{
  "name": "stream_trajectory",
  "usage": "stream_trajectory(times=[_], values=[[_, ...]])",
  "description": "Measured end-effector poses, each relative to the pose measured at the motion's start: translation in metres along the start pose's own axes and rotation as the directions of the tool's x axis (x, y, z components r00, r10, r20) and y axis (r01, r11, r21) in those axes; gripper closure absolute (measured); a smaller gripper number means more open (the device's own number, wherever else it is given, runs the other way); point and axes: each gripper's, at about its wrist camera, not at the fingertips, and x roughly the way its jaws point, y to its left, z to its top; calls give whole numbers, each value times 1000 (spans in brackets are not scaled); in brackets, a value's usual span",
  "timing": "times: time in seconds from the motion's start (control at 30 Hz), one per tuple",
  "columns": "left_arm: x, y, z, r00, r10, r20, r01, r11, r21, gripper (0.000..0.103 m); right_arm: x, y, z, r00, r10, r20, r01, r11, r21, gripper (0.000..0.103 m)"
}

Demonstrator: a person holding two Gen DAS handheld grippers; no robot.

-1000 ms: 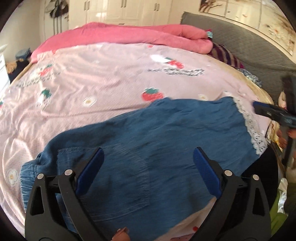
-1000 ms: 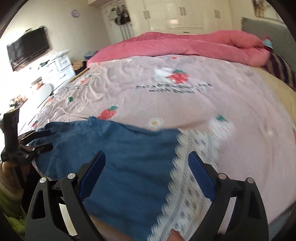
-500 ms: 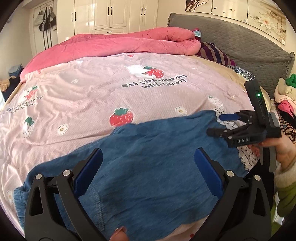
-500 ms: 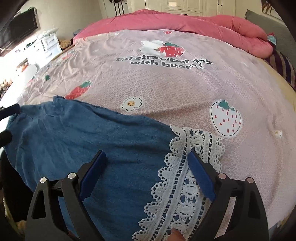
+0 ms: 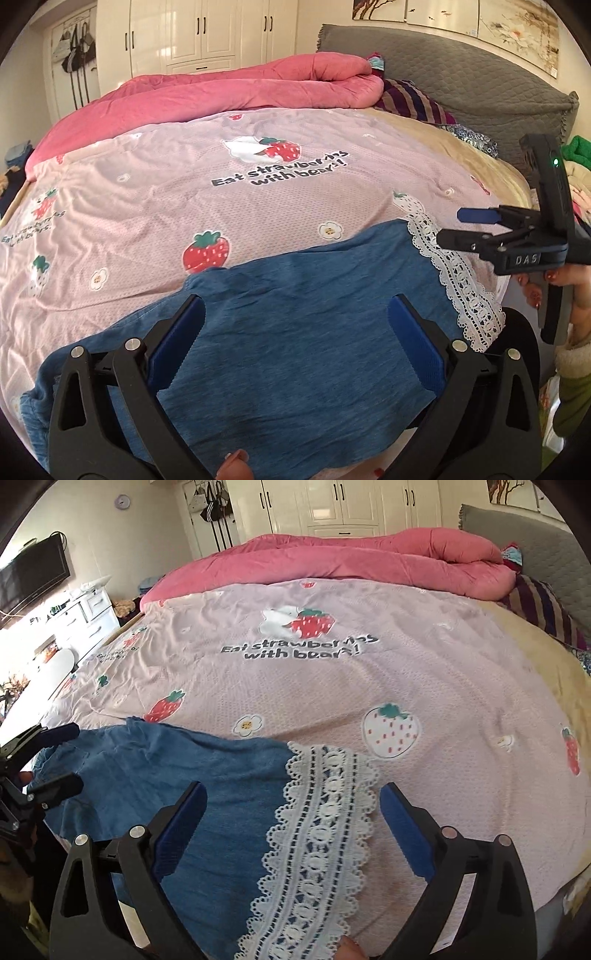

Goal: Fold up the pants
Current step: 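Move both open grippers over the lace-trimmed leg to grasp it again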

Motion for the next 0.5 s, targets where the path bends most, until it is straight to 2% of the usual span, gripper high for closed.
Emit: stream_trajectory(times=[0.27, 0.5], values=[[8, -20, -4, 999, -29, -19, 30, 999, 34, 10, -1, -19, 4, 1000, 0, -23, -1, 1000, -7, 8], [17, -42, -21, 995, -71, -68, 76, 994, 82, 10, 8, -32, 5, 999, 21, -46, -20, 999, 25, 7]])
